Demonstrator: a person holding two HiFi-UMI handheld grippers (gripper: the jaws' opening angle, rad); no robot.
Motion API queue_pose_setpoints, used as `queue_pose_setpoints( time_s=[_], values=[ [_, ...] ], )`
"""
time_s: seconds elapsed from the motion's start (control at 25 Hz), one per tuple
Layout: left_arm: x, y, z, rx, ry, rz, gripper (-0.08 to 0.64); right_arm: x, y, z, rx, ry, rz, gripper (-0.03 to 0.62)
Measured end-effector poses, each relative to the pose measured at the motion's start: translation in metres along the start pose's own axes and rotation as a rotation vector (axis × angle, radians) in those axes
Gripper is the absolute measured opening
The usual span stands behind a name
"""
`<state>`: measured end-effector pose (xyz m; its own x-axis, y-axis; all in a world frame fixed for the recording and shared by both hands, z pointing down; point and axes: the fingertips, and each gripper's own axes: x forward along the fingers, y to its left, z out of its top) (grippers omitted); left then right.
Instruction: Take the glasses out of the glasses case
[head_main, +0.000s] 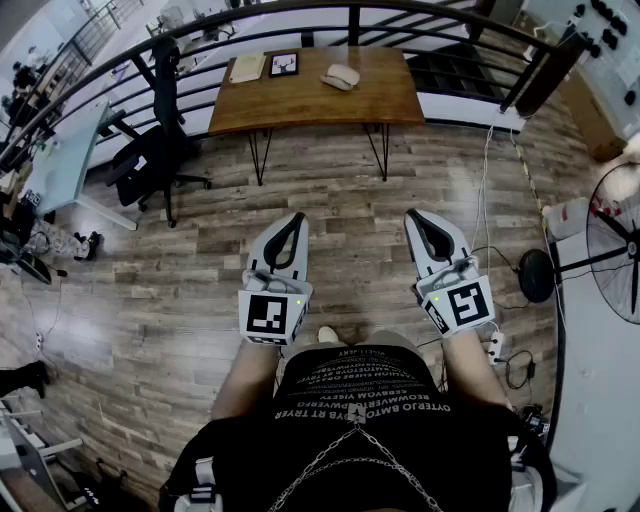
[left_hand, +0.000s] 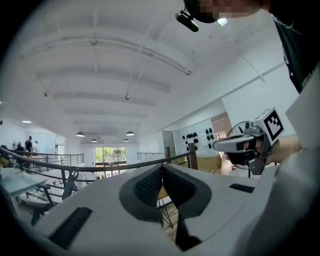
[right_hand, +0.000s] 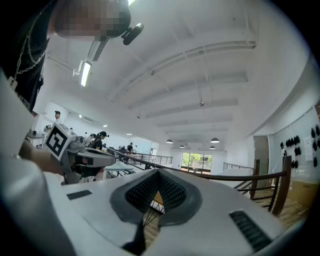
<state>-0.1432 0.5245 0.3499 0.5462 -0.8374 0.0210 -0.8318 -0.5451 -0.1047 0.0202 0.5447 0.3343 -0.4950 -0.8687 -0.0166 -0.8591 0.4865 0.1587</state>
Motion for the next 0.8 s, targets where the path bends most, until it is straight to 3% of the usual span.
queue_pose_setpoints(
  time_s=[0.28,0.52,0.8],
  values=[
    [-0.004,0.019,-0.007,-0.016,0.019,-0.007,0.026,0.011,0.015,-0.006,0.013,0.022,-0.002,0.015],
    [0.020,0.017,-0.017,-0.025,0.030,-0.018,0.026,0.016,-0.010,-0.020,0.029,0.031,-0.030,0.017],
    [0.059,0.022,-0.017,-0.022,0.039,0.003,0.026,0.041,-0.037,-0.037,0.024,0.044,0.001,0.017]
  ],
)
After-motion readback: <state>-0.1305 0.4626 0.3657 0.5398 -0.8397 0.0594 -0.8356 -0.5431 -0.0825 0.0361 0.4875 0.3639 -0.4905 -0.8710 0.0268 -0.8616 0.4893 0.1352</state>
